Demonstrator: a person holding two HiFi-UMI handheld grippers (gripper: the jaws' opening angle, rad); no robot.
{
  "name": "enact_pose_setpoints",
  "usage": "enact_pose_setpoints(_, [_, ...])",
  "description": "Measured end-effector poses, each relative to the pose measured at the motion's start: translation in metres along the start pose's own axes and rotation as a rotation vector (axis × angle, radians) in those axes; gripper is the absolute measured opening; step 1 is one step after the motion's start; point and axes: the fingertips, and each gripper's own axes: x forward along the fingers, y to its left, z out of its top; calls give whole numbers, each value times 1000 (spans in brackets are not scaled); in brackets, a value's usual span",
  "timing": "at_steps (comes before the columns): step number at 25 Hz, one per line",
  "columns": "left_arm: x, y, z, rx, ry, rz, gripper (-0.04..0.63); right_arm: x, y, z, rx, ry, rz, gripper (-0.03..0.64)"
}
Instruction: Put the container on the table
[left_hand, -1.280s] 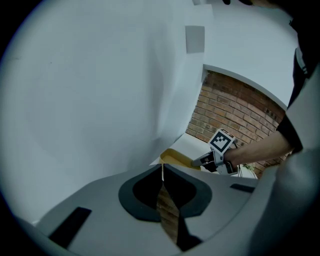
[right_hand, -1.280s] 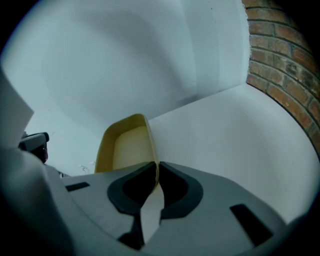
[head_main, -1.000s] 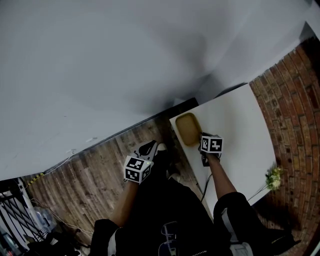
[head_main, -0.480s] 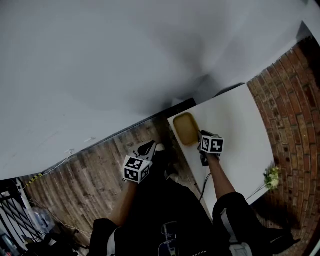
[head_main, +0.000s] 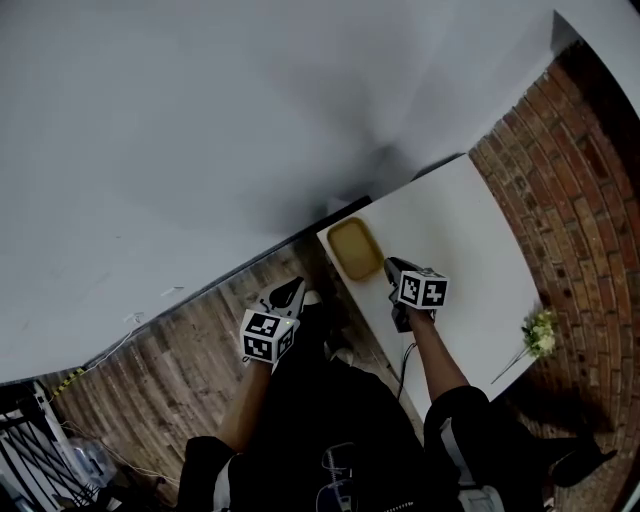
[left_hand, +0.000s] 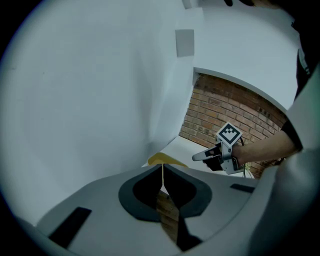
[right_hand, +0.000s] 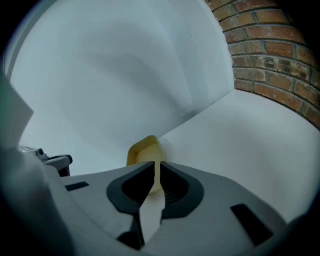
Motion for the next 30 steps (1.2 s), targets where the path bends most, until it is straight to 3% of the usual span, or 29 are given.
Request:
enact_pose_setpoints(7, [-11, -34, 3, 50, -40, -17, 20, -63, 7, -9, -31, -130, -6, 23])
enact_pose_setpoints(19, [-44, -97, 1, 106, -148, -11, 18, -193, 20, -23, -174, -448, -152, 23])
enact_pose_setpoints(23, [-48, -110, -1, 129, -155, -17, 18, -213, 24, -40, -198, -477, -187, 23])
enact_pose_setpoints(30, [-53, -125, -7, 151, -155, -32, 18, -215, 24, -70, -238, -426, -190, 23])
